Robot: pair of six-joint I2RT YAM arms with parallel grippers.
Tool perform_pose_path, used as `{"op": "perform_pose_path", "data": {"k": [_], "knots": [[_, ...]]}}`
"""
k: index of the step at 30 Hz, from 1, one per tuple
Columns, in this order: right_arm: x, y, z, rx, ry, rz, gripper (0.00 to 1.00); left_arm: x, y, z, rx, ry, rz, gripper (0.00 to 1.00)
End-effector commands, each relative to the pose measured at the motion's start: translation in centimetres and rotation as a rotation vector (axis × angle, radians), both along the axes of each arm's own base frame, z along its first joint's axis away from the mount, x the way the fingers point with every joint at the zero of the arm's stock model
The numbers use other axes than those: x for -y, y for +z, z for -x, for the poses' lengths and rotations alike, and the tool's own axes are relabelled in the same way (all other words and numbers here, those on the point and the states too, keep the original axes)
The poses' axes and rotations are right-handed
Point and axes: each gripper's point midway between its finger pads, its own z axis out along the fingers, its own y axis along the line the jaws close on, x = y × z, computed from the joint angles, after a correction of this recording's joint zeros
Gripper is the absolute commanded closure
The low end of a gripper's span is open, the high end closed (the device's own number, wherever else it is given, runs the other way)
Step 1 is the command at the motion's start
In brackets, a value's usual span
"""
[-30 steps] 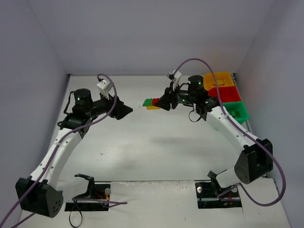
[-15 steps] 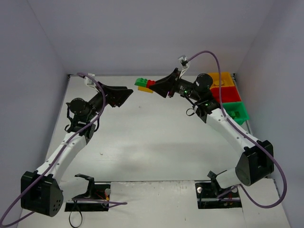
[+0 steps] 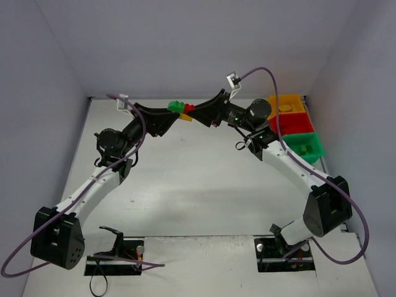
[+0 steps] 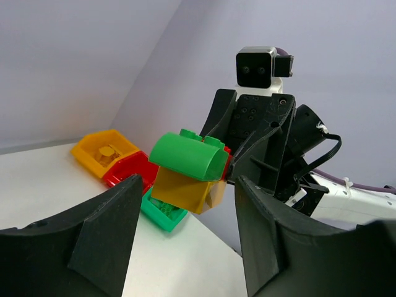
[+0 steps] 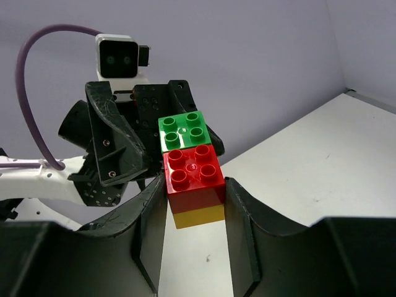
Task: Sort the legos into containers by color
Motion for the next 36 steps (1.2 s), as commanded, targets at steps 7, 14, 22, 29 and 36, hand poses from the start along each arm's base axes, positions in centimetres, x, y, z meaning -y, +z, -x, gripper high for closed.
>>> {"op": "perform_pose_path", "data": {"k": [7,14,22,29,36], "knots": [[0.3,3.8,1.7,0.124,0.038,-0.09,1.0,-0.6,4.7,1.7,0.169,0.005,0.055,0.48],[0.1,3.0,2.0,0.106,0.065,-0.101,1.0,0.1,4.8,1.6,0.155,-0.045,0.068,0.58],[0.1,1.9,1.9,0.093,0.064,-0.086,1.0,0.1,4.9,1.6,0.146,-0.055,0.083,0.59],[0.0,1.6,1.9,0.091,0.07,-0.09,1.0,0.8,3.8,1.6,0.102,-0.09,0.083,0.73],[-0.2,1.5,2.0,0.084,0.077,-0.101,1.0,2.1,2.5,2.5,0.065,-0.159,0.067,0.83]]}}
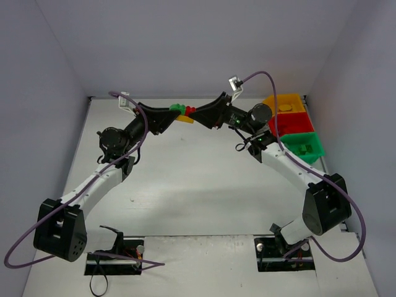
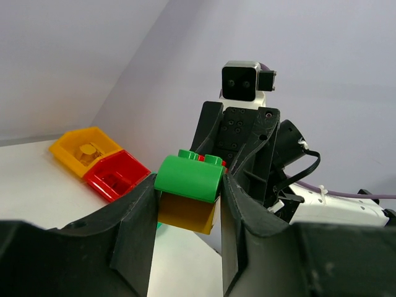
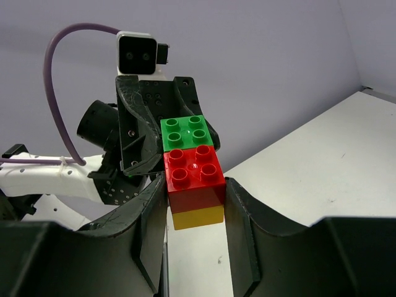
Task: Sort the legos into containers by color
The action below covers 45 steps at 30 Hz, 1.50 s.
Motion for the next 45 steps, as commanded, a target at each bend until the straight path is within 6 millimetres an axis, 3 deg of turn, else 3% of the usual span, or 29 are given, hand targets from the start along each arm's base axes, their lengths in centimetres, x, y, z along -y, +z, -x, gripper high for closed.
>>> {"op": "perform_pose_path", "data": {"k": [1,2,6,7,9,10,36,45], "knots": [[-0.2,2.4,1.2,0.119,0.033,-0.06,1.0,1.5,2.5,2.8,0.099,-0.103,0.024,0.83],[-0.2,2.4,1.2,0.119,0.033,-0.061,1.0,1.6,2.2,2.9,0.093,-0.107,0.019,0.79],[-0.1,2.4,1.2,0.12,0.033,-0.069,1.0,2.0,1.5,3.0,0.077,-0.119,0.013,0.79],[-0.1,2.5,1.3,0.12,0.031,-0.07,1.0,2.0,1.4,3.0,0.075,-0.121,0.012,0.82],[0.0,2.5,1.3,0.127,0.029,-0.07,1.0,2.0,1.1,3.0,0.071,-0.12,0.01,0.99],[0.0,2.7,1.4,0.128,0.028,-0.073,1.0,2.0,1.0,3.1,0.072,-0.12,0.007,1.0],[0.2,2.0,0.2,0.132,-0.023,-0.004,1.0,1.9,-3.6,5.9,0.009,-0.176,-0.125,1.0],[0.0,0.4,1.0,0.111,0.023,0.087,0.82,1.3,-2.3,5.7,0.042,-0.113,-0.141,1.0]]}}
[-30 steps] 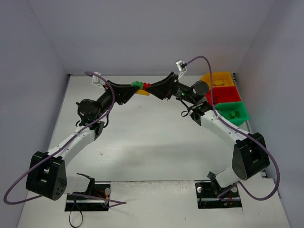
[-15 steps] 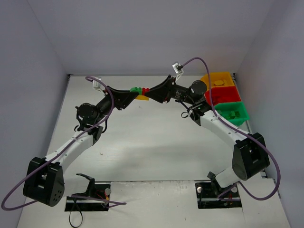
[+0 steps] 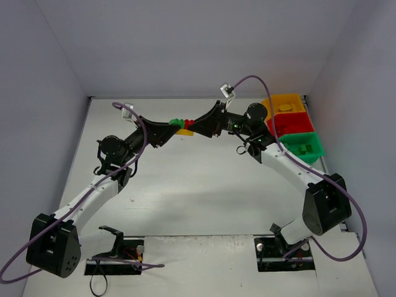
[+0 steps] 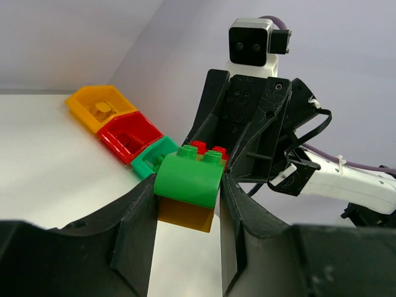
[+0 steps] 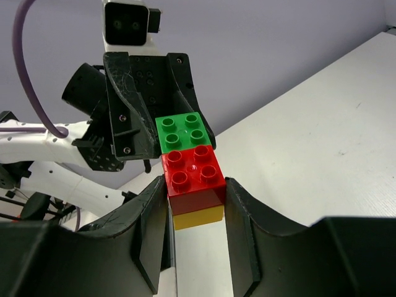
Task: Sort the legos into containers by color
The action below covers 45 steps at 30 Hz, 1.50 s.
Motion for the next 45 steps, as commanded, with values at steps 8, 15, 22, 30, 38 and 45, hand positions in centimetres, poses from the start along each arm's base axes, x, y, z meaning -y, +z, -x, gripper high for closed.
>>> {"op": "perform_pose_path", "data": {"k": [8,15,22,30,38,45], "knots": [[0.4,3.3,0.5,0.152,-0.03,-0.008,0.59,1.7,3.0,3.9,0.175,-0.144,-0.057,1.0],[0.2,2.5,1.0,0.157,0.018,0.039,0.6,1.9,2.9,4.8,0.208,-0.185,-0.091,1.0],[0.5,1.9,1.2,0.163,0.025,0.064,1.0,2.0,2.9,5.0,0.217,-0.197,-0.115,1.0],[7.9,0.2,-5.9,0.17,-0.379,0.243,1.0,1.7,0.1,4.7,0.168,-0.171,-0.221,1.0],[26.2,-5.4,-15.3,0.049,-1.175,0.626,0.98,0.6,-1.8,5.4,0.149,-0.137,-0.333,1.0],[37.4,-11.5,-19.0,-0.135,-1.43,0.789,0.92,-0.1,-2.7,6.2,0.138,-0.133,-0.392,1.0]]}}
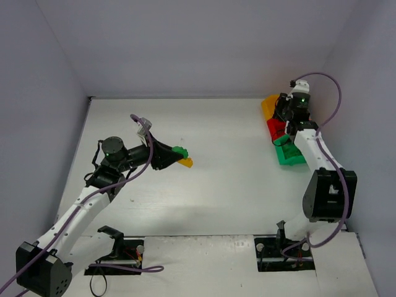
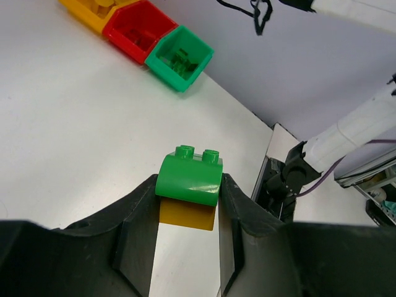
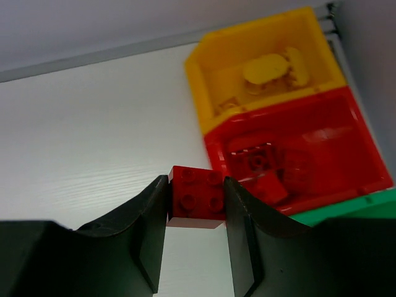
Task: Sort the legos into containers by color
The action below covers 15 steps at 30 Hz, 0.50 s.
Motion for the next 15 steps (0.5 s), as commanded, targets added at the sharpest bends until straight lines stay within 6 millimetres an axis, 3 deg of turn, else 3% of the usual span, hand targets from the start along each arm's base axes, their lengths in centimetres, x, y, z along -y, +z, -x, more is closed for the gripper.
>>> {"op": "perform_pose_path", "data": {"k": [1,5,6,9,10,13,15], "knots": [[6.1,-0.1,-2.0,0.003,-0.179,0.08,0.92,-0.4,3.0,0.3,0.122,0.003,-0.006,1.0],[8.7,-1.3,-3.7,-0.024,-0.217,0.089,0.86,-0.4,2.7,0.4,0.115,-0.002,-0.017,1.0],[9.1,-2.6,-4.1,-0.051,-0.225,0.088,0.85,-0.5,2.6,0.3,0.113,-0.001,-0.021,1.0],[10.2,-3.8,-4.8,-0.084,-0.24,0.083,0.66,-0.3,2.6,0.3,0.107,-0.017,-0.026,1.0],[10.2,-3.9,-5.0,-0.091,-0.233,0.083,0.56,-0.3,2.7,0.3,0.11,-0.021,-0.027,1.0],[9.0,-3.5,-5.3,-0.09,-0.156,0.066,0.39,-0.2,2.7,0.2,0.116,-0.025,-0.037,1.0],[7.4,-2.2,-5.0,-0.071,-0.088,0.039,0.35,-0.2,2.9,0.0,0.127,-0.025,-0.041,1.0]]}}
